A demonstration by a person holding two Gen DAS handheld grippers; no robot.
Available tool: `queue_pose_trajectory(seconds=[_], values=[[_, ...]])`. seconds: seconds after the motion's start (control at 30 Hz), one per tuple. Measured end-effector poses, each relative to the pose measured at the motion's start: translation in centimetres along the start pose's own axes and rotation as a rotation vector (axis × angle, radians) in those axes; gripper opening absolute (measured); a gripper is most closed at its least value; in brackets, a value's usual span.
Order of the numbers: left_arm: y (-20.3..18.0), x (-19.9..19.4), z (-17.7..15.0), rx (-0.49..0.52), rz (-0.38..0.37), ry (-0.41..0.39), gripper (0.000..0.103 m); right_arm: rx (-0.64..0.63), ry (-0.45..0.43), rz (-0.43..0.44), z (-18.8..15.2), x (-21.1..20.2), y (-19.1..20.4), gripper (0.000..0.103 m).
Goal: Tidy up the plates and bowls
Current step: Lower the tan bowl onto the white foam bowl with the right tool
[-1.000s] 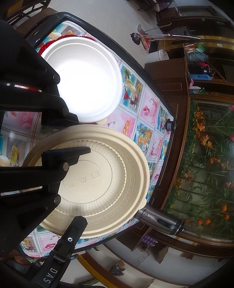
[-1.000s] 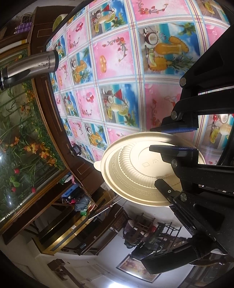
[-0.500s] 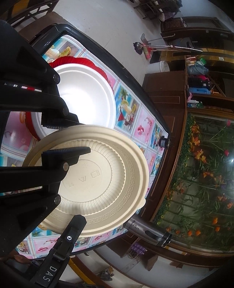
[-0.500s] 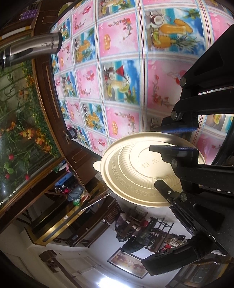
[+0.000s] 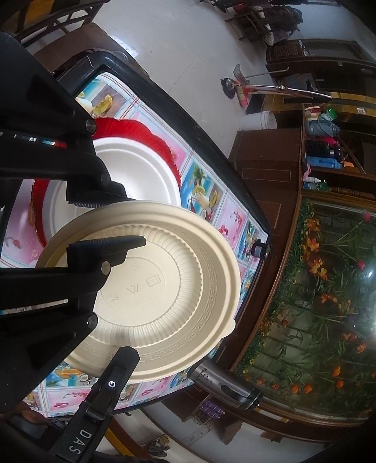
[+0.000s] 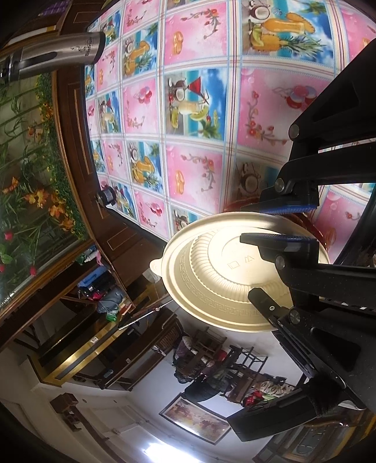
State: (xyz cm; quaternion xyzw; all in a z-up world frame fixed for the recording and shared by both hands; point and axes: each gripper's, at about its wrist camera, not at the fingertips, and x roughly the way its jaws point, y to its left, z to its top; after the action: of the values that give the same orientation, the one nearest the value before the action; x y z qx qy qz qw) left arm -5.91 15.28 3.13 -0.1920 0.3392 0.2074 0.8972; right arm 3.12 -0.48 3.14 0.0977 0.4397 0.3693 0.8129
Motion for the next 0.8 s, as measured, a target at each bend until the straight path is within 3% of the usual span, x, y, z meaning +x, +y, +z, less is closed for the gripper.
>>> queue_pose_trajectory(seconds=[0.8], values=[[4.6,1.5,-0.1,-0.08,0.056,0.039,0.014,-0.049,0.101,0.021,-0.2,5.6,3.8,0.011]])
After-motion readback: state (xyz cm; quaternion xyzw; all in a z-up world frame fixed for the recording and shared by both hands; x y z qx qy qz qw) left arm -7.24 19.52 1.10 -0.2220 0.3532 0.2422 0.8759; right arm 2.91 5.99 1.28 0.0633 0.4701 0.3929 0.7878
